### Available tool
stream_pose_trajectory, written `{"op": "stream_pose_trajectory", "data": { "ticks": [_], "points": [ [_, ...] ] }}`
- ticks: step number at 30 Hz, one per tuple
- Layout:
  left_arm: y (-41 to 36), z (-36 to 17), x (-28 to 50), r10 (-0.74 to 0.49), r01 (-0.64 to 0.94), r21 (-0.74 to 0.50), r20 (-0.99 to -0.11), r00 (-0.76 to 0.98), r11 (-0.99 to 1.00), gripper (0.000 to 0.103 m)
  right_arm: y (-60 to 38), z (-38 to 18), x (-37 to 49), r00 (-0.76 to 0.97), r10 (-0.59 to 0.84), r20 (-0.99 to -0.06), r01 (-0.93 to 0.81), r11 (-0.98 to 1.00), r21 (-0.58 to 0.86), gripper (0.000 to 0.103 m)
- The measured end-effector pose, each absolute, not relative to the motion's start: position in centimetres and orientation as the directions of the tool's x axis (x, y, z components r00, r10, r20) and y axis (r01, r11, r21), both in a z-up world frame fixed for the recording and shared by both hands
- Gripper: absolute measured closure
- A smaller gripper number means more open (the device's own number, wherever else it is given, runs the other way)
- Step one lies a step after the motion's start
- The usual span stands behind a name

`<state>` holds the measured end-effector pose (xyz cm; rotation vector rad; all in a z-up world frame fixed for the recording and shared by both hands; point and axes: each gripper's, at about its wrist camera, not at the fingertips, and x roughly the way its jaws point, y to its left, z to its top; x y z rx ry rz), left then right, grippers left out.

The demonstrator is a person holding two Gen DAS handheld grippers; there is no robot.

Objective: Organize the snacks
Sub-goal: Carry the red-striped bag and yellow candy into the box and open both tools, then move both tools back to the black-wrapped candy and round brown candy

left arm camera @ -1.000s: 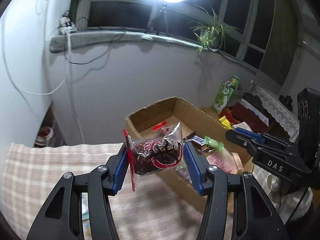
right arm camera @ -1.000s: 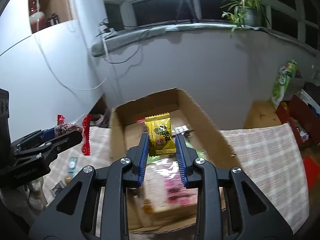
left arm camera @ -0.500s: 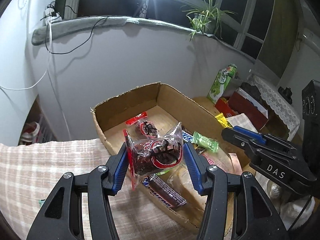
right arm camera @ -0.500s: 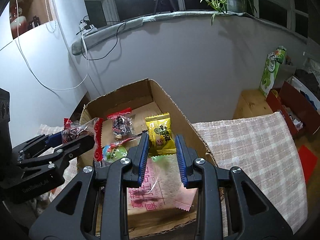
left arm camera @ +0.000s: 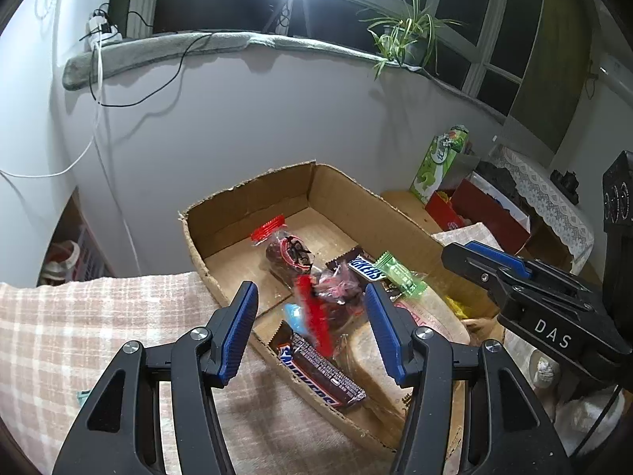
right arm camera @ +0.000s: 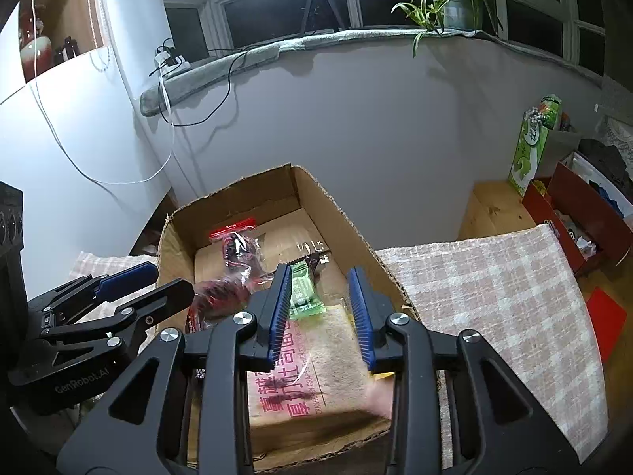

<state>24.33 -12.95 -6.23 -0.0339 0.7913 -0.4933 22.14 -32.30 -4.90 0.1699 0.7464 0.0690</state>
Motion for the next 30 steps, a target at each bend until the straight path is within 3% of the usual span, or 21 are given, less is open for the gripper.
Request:
{"op": "stream_pose_trajectory", "data": {
  "ticks": [15,17,19,30],
  "points": [
    [-7.1,-3.5,21.8,-0.401,0.360,-0.199,-0.626,0.669,0.912,0.047,-29.5,-3.5,20.8,0.750,0.175,-0.638,-0.076,0.981,0.180,0.069],
    [-5.9,-3.3,21.2,-0.385,0.346,-0.191,-0.622,0.681,0.919,0.047,-28.9,-3.3,20.6,0.751,0.190,-0.632,-0.095,0.979,0.181,0.066],
    [-4.5,-3.1,20.7,-0.366,0.326,-0.181,-0.620,0.695,0.928,0.047,-28.1,-3.1,20.2,0.754,0.204,-0.625,-0.117,0.977,0.178,0.052],
    [2.6,-5.4,18.0,-0.299,0.226,-0.195,-0.651,0.698,0.954,0.047,-21.1,-4.0,18.0,0.687,0.345,-0.640,-0.321,0.934,0.159,0.051]
  ]
}}
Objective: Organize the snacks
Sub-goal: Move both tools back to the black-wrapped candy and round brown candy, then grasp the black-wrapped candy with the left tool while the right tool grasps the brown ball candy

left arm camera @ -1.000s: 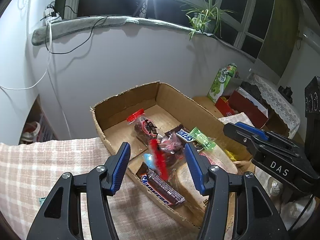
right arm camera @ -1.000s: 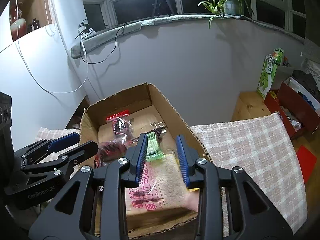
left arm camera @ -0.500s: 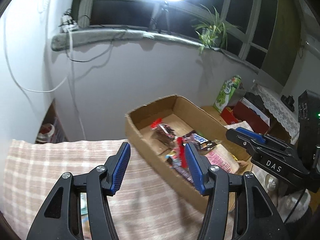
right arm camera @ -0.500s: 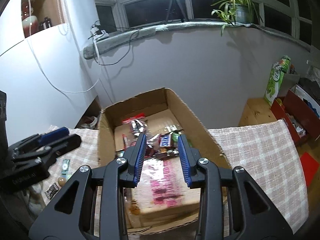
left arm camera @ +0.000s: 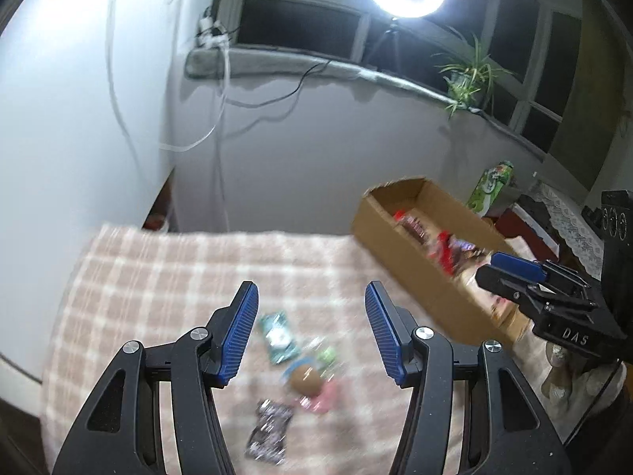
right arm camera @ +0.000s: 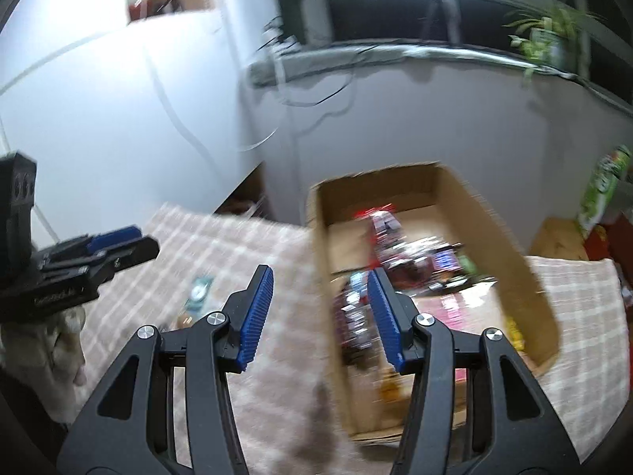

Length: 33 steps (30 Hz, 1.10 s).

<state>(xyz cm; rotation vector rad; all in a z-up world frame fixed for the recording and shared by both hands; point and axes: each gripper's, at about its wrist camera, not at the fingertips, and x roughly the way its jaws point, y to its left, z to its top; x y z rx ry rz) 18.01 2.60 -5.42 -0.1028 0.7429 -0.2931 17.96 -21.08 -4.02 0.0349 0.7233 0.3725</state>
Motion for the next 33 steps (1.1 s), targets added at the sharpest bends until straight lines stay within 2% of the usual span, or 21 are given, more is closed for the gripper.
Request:
{"op": "stream_pose_trajectory", "data": {
  "ticks": [11,19,25,28,33],
  "points": [
    [5.7,-10.0,15.0,-0.302,0.219,-0.210,-0.718,0.627,0.953,0.047,-12.9,-8.5,16.4,0.551,0.396,-0.735,-0.499,0.862,0.090,0.051],
    [5.6,-12.9,13.5,-0.296,0.252,-0.178,-0.762,0.576,0.951,0.047,-10.3,-10.3,17.2,0.474,0.438,-0.764,-0.553,0.823,0.128,0.051],
    [5.1,-13.2,13.5,-0.297,0.272,-0.165,-0.765,0.571,0.948,0.048,-8.9,-11.4,18.3,0.412,0.476,-0.777,-0.579,0.795,0.180,0.051],
    [4.7,-13.3,13.6,-0.296,0.286,-0.154,-0.770,0.565,0.946,0.054,-7.8,-12.0,18.6,0.400,0.475,-0.784,-0.592,0.787,0.174,0.056],
    [4.4,-13.6,13.9,-0.290,0.292,-0.143,-0.778,0.558,0.946,0.059,-7.0,-12.2,18.8,0.396,0.472,-0.787,-0.599,0.783,0.168,0.057]
  ]
}}
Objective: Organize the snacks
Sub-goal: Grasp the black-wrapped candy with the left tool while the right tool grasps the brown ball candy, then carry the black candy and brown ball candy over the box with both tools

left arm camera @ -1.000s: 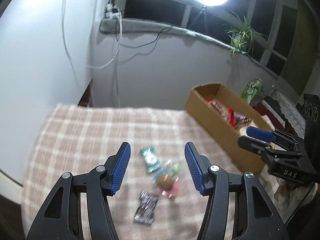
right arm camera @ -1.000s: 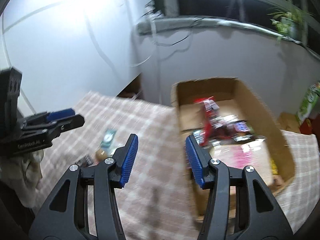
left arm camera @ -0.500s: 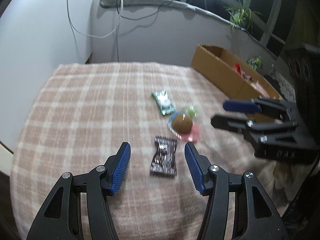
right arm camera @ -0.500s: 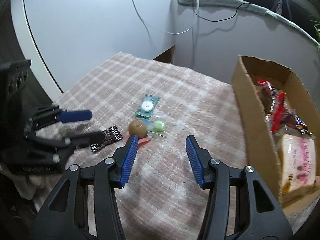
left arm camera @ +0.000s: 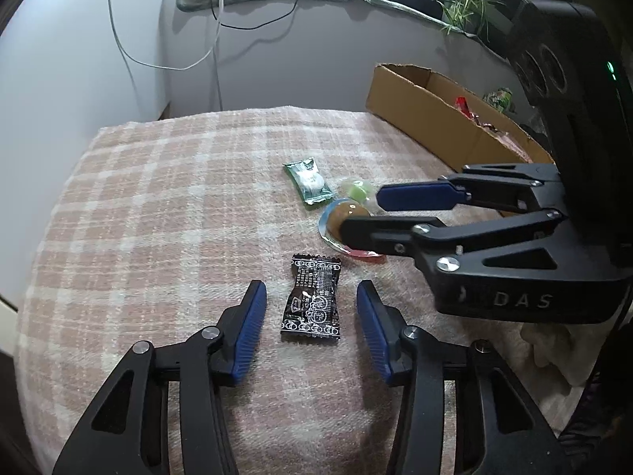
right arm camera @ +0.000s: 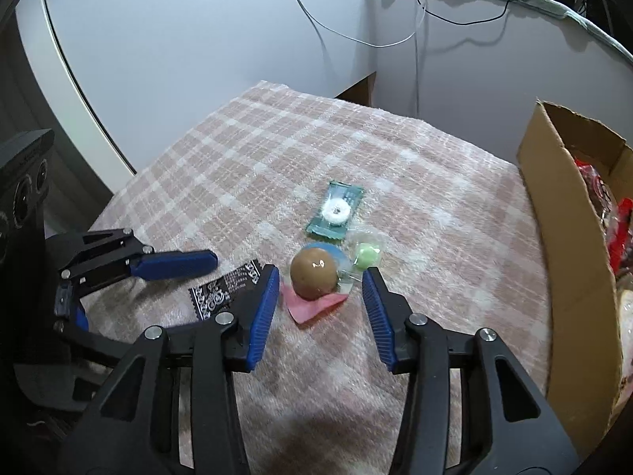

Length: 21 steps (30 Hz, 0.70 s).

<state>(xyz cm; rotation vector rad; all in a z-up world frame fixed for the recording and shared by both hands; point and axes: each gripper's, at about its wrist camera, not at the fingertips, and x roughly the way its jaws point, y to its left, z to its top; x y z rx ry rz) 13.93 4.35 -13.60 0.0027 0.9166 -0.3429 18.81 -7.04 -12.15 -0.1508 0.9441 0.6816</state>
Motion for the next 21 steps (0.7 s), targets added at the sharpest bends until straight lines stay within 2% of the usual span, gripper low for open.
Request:
{"op": "stream_pose_trajectory", "data": {
  "ticks": [6,9,10,15,16,21],
  "points": [
    [4.1,-13.9,14.2,-0.278,0.292,-0.129,-0.781,0.559,0.948,0.070,-5.6,-12.8,18.9,0.395,0.443,-0.804,-0.614,0.779,0.128,0.058],
    [4.1,-13.9,14.3,-0.276,0.292,-0.126,-0.781,0.559,0.948,0.076,-4.9,-13.0,18.6,0.412,0.422,-0.807,-0.621,0.779,0.091,0.067],
    [4.1,-13.9,14.3,-0.275,0.292,-0.124,-0.782,0.560,0.948,0.077,-4.8,-13.0,18.6,0.414,0.419,-0.808,-0.621,0.779,0.086,0.067],
    [4.1,-13.9,14.3,-0.272,0.292,-0.119,-0.779,0.565,0.949,0.078,-4.8,-13.0,18.6,0.416,0.419,-0.807,-0.619,0.780,0.086,0.069],
    [4.1,-13.8,14.2,-0.272,0.292,-0.119,-0.778,0.566,0.949,0.078,-4.8,-12.9,18.7,0.414,0.424,-0.805,-0.617,0.782,0.094,0.077],
    [4.1,-13.6,14.0,-0.268,0.289,-0.116,-0.776,0.571,0.950,0.078,-5.5,-12.8,18.8,0.413,0.425,-0.806,-0.602,0.791,0.109,0.077]
  ]
}}
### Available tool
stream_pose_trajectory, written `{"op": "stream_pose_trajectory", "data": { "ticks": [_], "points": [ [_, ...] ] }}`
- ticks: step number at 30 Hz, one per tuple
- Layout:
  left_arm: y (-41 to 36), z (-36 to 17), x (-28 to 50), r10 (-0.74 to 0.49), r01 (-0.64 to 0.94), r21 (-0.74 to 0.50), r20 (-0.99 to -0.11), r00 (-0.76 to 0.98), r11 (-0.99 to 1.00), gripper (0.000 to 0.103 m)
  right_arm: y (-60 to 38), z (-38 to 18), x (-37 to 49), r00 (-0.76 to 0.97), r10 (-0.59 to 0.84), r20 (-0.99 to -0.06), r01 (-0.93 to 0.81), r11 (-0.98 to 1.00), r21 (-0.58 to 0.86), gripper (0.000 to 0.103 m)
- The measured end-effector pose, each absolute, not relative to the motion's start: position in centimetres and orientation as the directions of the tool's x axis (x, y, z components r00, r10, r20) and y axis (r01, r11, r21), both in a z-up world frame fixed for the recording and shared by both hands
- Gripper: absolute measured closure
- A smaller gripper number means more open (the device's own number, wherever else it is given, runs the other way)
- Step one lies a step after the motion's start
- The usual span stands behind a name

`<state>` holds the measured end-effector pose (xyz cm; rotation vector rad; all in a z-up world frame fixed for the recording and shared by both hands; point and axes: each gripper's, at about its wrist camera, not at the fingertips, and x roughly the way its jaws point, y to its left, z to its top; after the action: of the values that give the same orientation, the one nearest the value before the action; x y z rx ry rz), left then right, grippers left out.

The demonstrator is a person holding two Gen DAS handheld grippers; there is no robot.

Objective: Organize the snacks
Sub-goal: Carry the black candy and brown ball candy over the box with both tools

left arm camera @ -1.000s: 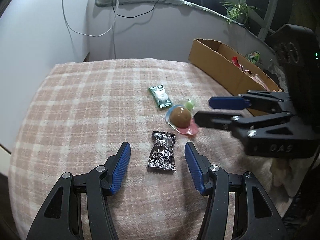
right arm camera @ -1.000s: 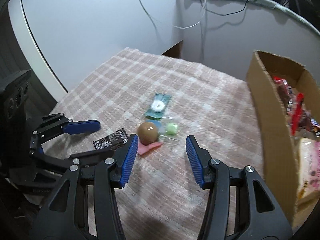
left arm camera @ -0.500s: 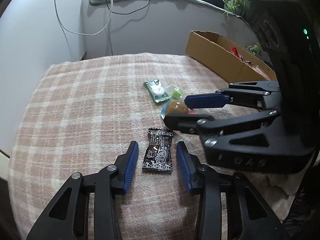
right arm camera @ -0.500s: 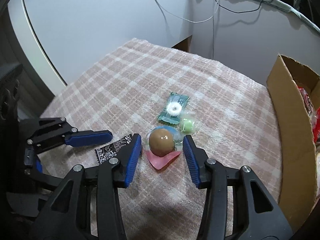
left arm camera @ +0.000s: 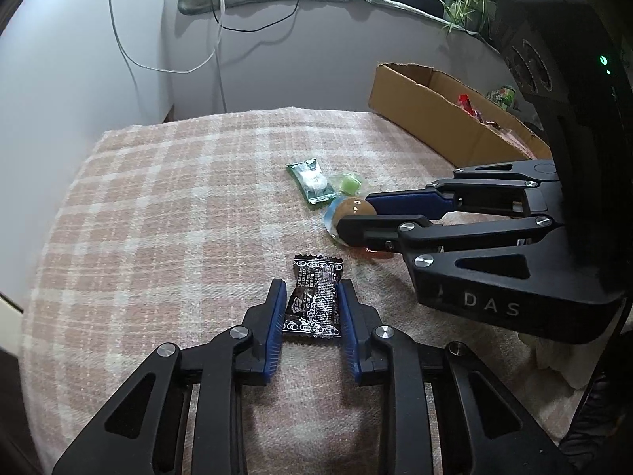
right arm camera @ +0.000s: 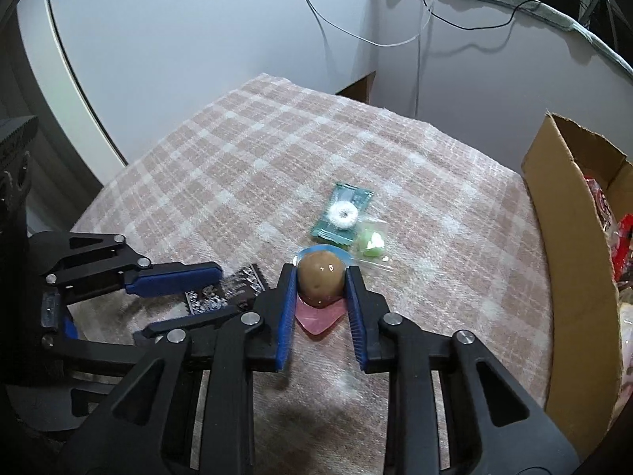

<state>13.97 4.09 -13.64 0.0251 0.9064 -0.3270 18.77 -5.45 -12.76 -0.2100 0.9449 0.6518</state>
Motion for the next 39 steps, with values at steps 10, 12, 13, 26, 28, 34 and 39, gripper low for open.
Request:
{"op": "stream_pose_trajectory", "data": {
  "ticks": [10,12,13,26,28,34,39],
  "points": [
    [4.5,-12.5,13.2,-0.294,0.288,-0.144,-0.752,0.590,0.947,0.078,-7.9,-9.5,17.6,0.448,0.486,-0.750,-0.587,0.793,0.164,0.077],
    [4.5,-12.1,13.0,-0.305,0.289,-0.156,-0.743,0.596,0.944,0.078,-8.6,-8.7,17.4,0.460,0.497,-0.736,-0.580,0.796,0.175,0.078],
    [4.5,-11.8,12.9,-0.313,0.292,-0.163,-0.736,0.600,0.942,0.078,-9.0,-8.3,17.4,0.469,0.498,-0.729,-0.575,0.799,0.175,0.078],
    [2.0,-8.6,14.5,-0.370,0.315,-0.210,-0.677,0.637,0.926,0.078,-16.9,-4.1,18.3,0.611,0.446,-0.654,-0.440,0.878,0.188,0.077],
    [1.4,-7.9,15.0,-0.379,0.326,-0.210,-0.666,0.643,0.922,0.078,-18.5,-3.7,18.7,0.627,0.438,-0.645,-0.413,0.888,0.202,0.077],
    [-1.3,-6.9,16.7,-0.413,0.364,-0.217,-0.645,0.643,0.906,0.078,-23.3,-2.8,19.5,0.685,0.374,-0.625,-0.317,0.926,0.207,0.077],
    [-3.9,-6.5,17.9,-0.435,0.397,-0.214,-0.637,0.636,0.893,0.078,-26.8,-2.5,19.9,0.710,0.348,-0.612,-0.256,0.937,0.235,0.077]
  ]
}}
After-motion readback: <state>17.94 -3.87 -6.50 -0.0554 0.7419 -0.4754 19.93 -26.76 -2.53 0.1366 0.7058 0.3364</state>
